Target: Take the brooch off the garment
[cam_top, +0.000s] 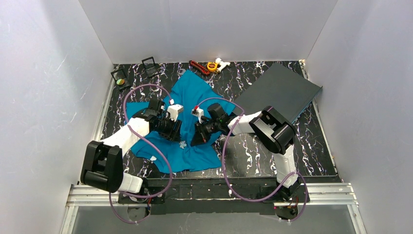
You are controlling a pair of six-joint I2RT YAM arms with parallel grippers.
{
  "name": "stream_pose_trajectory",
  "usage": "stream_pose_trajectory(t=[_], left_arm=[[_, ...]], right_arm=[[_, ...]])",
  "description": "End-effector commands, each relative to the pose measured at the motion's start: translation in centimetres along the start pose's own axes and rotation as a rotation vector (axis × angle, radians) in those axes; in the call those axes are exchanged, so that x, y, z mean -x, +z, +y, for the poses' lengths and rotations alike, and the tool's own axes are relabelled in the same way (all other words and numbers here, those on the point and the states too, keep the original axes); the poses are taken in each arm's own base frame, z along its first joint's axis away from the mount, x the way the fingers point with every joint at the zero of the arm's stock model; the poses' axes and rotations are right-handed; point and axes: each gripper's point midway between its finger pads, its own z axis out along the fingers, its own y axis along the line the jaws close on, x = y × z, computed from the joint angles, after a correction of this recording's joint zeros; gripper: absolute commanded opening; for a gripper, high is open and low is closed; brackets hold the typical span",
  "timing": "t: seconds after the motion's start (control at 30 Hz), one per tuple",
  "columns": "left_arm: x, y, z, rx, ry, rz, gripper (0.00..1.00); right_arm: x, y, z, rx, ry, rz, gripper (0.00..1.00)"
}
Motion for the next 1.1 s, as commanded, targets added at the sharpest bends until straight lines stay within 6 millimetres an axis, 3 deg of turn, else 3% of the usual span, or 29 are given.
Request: stream_pose_trajectory(t=[0.0,0.3,0.57,0.8,0.93,1.07], left_arm=[[-0.2,-0.6,-0.5,0.045,0.131,0.001,0.45],[0.0,1.3,-2.2,0.098,0.194,0.032,0.60],[-0.4,2.6,-2.3,0.142,0.273,0.070,0.58],[-2.4,0.8,-4.1,-0.044,0.521,0.132,0.57],[-2.3,-0.8,-5.3,-0.189,0.611,0.117,0.54],[-2.2,-1.5,-6.5,-0.312,0.724,0.091,0.42]], right_arm=[[-4.4,0.4,-1.2,0.005,0.150,0.088,0.01],[-5.1,0.2,-1.7,0.013,0.212,0.089,0.01],[-5.8,0.2,-2.4,-0.014,0.223,0.106,0.01],[-6.9,-0.7,-4.2,-0.100,0.195,0.163,0.01],[-7.6,-1.4,-4.9,-0.154,0.167,0.208,0.01],[-8.0,-1.9,-5.4,-0.194,0.144,0.230,0.01]])
